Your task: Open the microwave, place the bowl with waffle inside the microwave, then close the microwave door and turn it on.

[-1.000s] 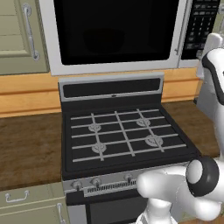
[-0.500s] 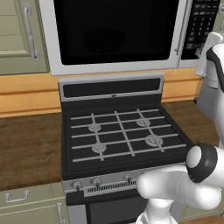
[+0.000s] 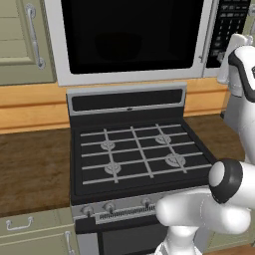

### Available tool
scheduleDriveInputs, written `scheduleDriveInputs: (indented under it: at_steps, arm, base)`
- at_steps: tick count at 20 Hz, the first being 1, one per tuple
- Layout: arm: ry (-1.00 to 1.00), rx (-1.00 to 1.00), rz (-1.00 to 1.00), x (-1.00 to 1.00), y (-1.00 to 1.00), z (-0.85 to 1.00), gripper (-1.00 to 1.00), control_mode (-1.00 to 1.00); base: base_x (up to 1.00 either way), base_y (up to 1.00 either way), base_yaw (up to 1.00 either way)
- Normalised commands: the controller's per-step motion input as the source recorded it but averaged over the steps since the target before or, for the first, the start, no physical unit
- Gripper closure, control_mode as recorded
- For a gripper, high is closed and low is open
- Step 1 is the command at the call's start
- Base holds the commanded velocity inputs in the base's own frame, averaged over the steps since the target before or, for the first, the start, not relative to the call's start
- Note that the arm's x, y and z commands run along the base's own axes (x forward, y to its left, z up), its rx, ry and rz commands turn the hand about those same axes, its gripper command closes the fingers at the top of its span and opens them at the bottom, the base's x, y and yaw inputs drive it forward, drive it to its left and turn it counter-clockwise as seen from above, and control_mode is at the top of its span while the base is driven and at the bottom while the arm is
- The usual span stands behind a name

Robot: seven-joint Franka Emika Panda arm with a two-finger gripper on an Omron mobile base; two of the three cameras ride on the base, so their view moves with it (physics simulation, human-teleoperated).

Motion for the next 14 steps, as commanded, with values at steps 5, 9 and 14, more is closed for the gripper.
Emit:
scheduleDriveInputs:
  at_steps: [5,9,14]
  arm:
    - [0.0,0.0,0.0,0.25,0.0,0.15,1.0,-1.0]
    - [0.0,0.0,0.0,0.37,0.0,-0.11,1.0,-1.0]
    - [-0.09,0.0,0.0,0.24,0.05,-0.5,1.0,-1.0]
  base:
    - [0.0,0.0,0.0]
    - [0.0,0.0,0.0]
    - [0.0,0.0,0.0]
